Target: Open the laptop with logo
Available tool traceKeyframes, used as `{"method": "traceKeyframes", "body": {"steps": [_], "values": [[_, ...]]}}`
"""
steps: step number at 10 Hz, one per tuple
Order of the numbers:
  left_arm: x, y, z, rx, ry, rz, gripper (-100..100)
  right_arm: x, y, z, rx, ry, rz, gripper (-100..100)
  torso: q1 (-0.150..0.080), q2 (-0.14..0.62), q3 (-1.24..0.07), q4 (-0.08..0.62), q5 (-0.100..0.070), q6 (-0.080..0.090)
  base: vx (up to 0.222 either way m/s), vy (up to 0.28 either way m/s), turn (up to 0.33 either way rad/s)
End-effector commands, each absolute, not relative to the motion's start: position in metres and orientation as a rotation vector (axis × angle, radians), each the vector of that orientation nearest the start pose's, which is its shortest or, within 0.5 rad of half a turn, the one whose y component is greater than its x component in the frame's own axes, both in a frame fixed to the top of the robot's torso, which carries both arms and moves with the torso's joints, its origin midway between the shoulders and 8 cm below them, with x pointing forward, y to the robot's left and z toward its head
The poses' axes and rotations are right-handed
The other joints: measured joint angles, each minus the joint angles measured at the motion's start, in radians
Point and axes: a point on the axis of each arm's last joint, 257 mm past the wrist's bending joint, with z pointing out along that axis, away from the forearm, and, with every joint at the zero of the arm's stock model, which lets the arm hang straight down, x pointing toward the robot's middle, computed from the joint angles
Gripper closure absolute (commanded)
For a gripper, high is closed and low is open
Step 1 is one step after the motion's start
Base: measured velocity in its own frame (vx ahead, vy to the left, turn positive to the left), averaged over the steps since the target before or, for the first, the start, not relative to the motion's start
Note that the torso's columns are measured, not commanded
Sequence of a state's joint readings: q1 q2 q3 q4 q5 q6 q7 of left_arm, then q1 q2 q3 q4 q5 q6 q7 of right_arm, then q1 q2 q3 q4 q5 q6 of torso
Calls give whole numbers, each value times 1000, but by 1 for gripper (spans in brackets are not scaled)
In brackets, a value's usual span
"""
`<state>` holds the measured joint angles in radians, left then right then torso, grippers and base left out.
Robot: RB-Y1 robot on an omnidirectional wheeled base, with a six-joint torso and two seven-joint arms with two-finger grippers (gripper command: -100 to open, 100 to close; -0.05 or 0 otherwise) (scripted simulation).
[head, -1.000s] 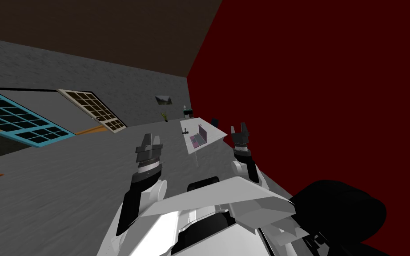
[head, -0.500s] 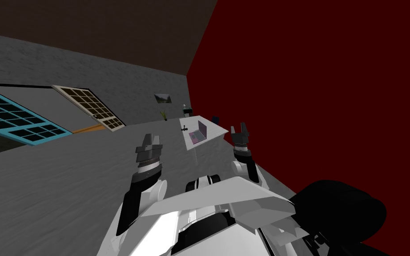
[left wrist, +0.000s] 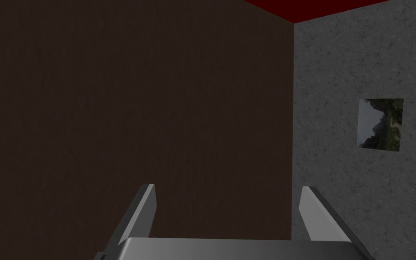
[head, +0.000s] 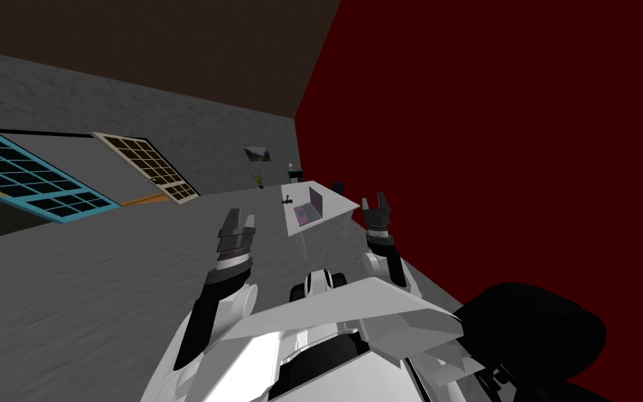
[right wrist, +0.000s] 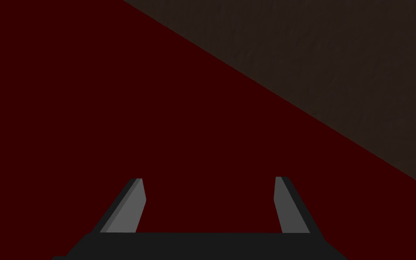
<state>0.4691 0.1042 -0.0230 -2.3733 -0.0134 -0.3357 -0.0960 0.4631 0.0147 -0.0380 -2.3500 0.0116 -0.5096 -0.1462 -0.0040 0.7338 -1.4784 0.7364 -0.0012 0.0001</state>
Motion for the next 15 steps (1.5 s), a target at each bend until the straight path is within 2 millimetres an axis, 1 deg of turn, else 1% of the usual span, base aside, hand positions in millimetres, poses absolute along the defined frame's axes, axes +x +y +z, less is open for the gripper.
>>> {"method": "traceKeyframes", "body": {"steps": [1, 3, 7, 10, 13, 15], "values": [[364, 261, 34, -579, 814, -1173, -100, 326, -283, 69, 612, 491, 1432, 0, 1, 4, 2, 1, 0, 0, 72, -201, 54], [370, 268, 27, -592, 850, -1129, -100, 326, -283, 69, 612, 491, 1432, 0, 6, 7, 4, 2, 2, 0, 96, -171, 72], [381, 284, 13, -626, 913, -1037, -100, 326, -283, 69, 612, 491, 1432, 0, 2, 5, 3, 2, 1, 0, 112, -195, 72], [388, 296, 3, -651, 955, -973, -100, 326, -283, 69, 612, 491, 1432, 0, 6, 5, 3, 2, 2, 0, 103, -170, 65], [393, 308, -7, -677, 990, -913, -100, 326, -283, 69, 612, 491, 1432, 0, 2, 6, 3, 2, 1, 0, 76, -179, 62], [396, 316, -13, -698, 1012, -874, -100, 326, -283, 69, 612, 491, 1432, 0, 5, 3, 2, 1, 2, 0, 87, -160, 56]]}}
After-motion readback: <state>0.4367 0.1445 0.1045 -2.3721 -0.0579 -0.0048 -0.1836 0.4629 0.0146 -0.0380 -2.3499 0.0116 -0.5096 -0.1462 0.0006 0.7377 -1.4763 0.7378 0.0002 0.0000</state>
